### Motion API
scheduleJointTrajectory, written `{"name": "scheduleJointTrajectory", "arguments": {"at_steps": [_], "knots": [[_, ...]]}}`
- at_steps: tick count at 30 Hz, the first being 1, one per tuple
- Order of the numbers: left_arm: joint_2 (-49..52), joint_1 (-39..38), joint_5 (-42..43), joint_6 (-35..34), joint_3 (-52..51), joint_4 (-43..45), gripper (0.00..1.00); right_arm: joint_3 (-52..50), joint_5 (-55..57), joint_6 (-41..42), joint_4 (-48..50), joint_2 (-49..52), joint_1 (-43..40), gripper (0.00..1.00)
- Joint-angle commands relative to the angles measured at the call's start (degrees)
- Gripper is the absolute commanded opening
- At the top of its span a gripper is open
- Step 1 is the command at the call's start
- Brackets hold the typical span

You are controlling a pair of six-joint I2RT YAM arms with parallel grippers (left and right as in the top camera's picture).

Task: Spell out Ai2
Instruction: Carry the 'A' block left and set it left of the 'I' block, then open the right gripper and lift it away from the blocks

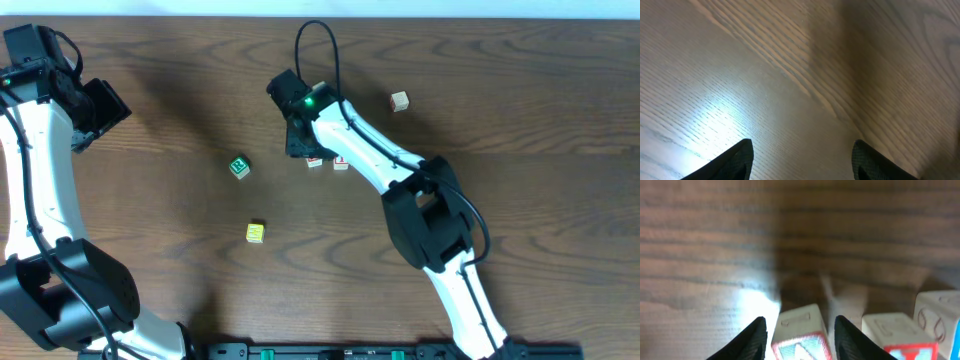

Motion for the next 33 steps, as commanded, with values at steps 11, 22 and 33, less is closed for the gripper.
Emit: {"name": "scheduleJointTrajectory", "arguments": {"at_steps": [11,22,33], "knots": [[-0.2,-1.6,0.0,1.0,-0.6,0.8,0.64,9.3,1.3,-8.4,0.4,0.8,-5.9,0.52],[-0.2,-21.0,0.7,2.1,-6.7,5.9,0.06,21.2,-1.3,-18.9,-20.6,-10.1,-14.2,0.01],[0.7,-31.2,7.7,-2.5,-18.4,17.1,0.06,17.9,-16.3,-35.1,-30.7,-17.7,-31.6,0.02]]}}
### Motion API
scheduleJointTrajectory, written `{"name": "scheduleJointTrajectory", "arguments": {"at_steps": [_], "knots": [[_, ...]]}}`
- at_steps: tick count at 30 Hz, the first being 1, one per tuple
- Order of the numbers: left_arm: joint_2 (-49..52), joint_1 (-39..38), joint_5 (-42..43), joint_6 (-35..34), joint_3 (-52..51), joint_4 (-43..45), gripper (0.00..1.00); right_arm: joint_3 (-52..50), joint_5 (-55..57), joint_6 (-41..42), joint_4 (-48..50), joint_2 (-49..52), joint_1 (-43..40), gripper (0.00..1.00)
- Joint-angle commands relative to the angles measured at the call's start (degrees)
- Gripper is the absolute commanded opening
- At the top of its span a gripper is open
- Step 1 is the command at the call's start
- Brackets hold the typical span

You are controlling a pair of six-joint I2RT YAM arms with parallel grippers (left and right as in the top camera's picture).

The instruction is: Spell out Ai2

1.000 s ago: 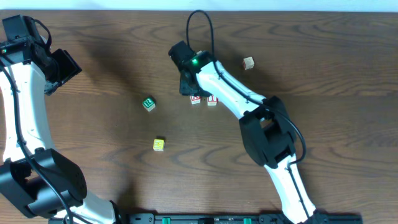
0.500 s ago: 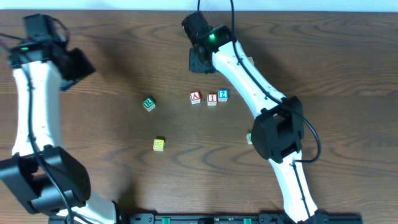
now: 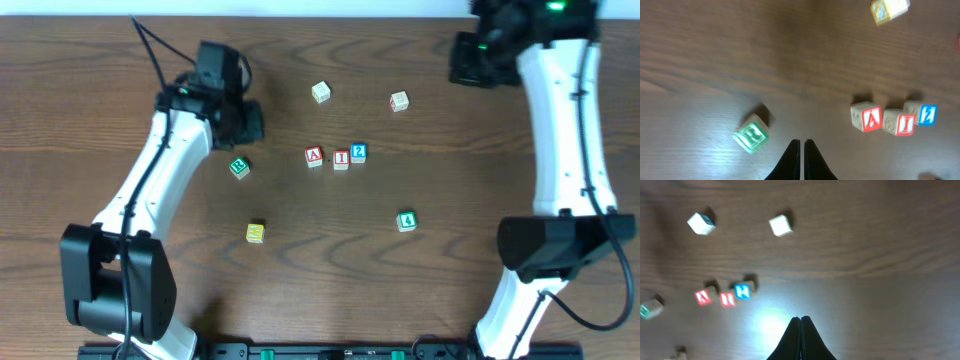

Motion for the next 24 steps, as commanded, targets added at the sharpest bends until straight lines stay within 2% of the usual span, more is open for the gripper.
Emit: {"name": "scheduleJointTrajectory", "arguments": {"at_steps": [1,7,12,17,24], "knots": [[0.8,0.2,4.1,-2.8,-3.6,1.5,0.06,-4.9,-6.7,-5.7,1.0,1.0,1.8,0.01],[1.9,-0.3,4.6,-3.6,-6.0,1.5,0.06,-23.8,-13.8,-7.8,10.7,1.1,3.8,0.02],[4.3,-1.3,5.0,-5.4,-6.1,2.1,0.06,-34.3,-15.8,-8.6,19.4,1.1,6.0,0.01],[8.0,-2.5,9.2,-8.4,-6.0,6.0,0.06,-40.8,-16.2,-8.6,27.8,1.2,7.4,0.01],[10.2,-3.0,9.2,-12.5,-6.0,10.1,0.06,-43.6,-17.9,-7.9,35.6,3.6,7.8,0.01]]}}
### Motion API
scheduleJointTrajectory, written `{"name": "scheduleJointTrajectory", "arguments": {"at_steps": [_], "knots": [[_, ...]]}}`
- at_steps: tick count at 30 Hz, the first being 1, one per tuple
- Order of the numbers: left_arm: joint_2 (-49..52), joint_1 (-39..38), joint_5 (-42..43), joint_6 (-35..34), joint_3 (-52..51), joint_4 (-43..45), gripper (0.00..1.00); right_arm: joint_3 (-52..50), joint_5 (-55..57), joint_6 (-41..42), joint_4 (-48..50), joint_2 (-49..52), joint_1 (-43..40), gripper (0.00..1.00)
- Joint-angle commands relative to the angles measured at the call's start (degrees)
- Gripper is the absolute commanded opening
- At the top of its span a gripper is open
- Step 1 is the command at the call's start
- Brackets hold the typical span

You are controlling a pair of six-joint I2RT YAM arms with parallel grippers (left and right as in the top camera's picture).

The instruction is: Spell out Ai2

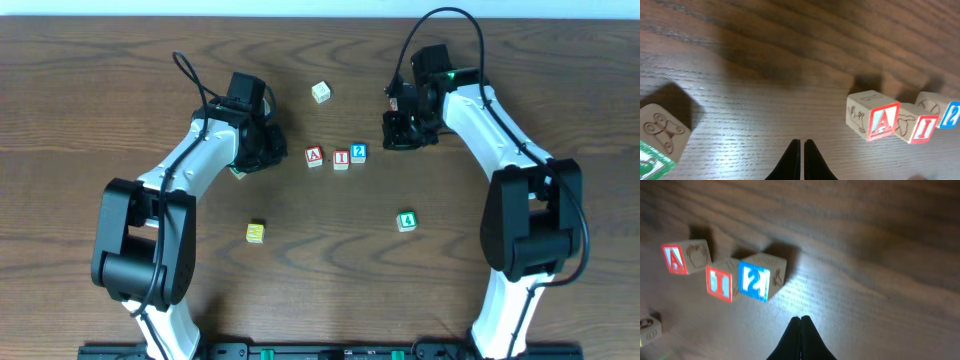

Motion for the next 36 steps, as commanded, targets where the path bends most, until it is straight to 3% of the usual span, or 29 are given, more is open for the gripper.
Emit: {"name": "scheduleJointTrajectory", "arguments": {"at_steps": [1,28,36], "knots": [[1.1,0.0,0.8,-2.6,-0.1,1.0,0.06,-0.6,-2.5,-0.1,1.3,2.7,0.8,0.01],[1.7,-0.1,0.8,-4.2,-0.1,1.5,0.06,-0.6,-3.8,2.5,4.2,6.7,5.5,0.01],[1.7,-0.1,0.8,-4.0,-0.1,1.0,0.06,-0.6,-2.3,2.5,-1.3,6.7,5.6,0.01]]}}
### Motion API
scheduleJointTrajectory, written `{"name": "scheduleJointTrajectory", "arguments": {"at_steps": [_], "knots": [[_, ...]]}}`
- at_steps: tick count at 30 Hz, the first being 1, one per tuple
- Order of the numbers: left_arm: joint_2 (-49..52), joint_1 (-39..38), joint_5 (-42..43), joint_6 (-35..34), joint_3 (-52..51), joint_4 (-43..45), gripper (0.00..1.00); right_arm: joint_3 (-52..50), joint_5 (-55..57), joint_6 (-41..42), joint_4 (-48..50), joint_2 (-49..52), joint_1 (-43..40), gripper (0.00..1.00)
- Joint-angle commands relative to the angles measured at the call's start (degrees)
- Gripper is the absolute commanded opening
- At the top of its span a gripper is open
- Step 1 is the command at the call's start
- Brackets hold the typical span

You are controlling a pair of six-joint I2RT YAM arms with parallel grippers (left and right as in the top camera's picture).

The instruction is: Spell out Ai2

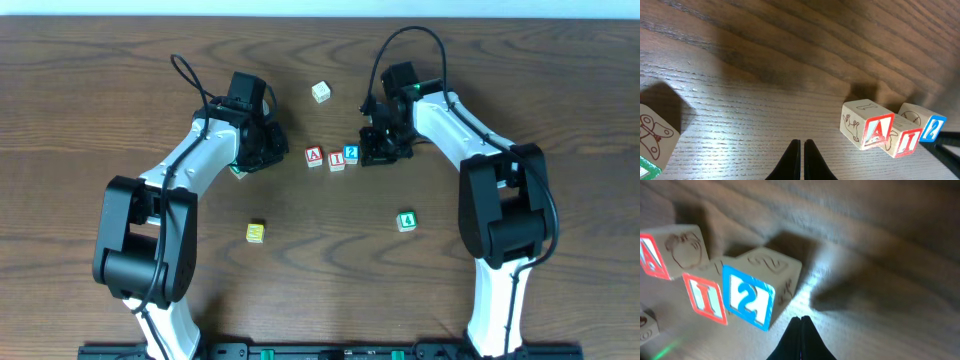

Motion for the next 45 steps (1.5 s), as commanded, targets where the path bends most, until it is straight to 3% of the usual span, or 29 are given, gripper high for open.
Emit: {"name": "scheduleJointTrajectory", "arguments": {"at_steps": [1,12,20,28,45], "knots": [[1.1,-0.1,0.2,-0.2,-0.1,-0.2,0.06,-0.2,0.2,0.5,-1.8,0.6,0.9,0.01],[1.1,-0.1,0.2,0.3,-0.1,-0.3,0.06,-0.2,0.4,0.3,-4.3,0.6,7.5,0.01],[1.1,0.1,-0.1,0.8,-0.1,-0.3,0.06,-0.2,8.7,4.3,-1.4,0.6,12.0,0.01],[1.1,0.1,-0.1,1.3,-0.1,-0.3,0.06,-0.2,14.4,7.5,2.5,0.6,13.3,0.01],[1.1,0.1,0.0,1.3,-0.1,-0.4,0.06,-0.2,13.1,8.9,4.8,0.6,14.8,0.01]]}}
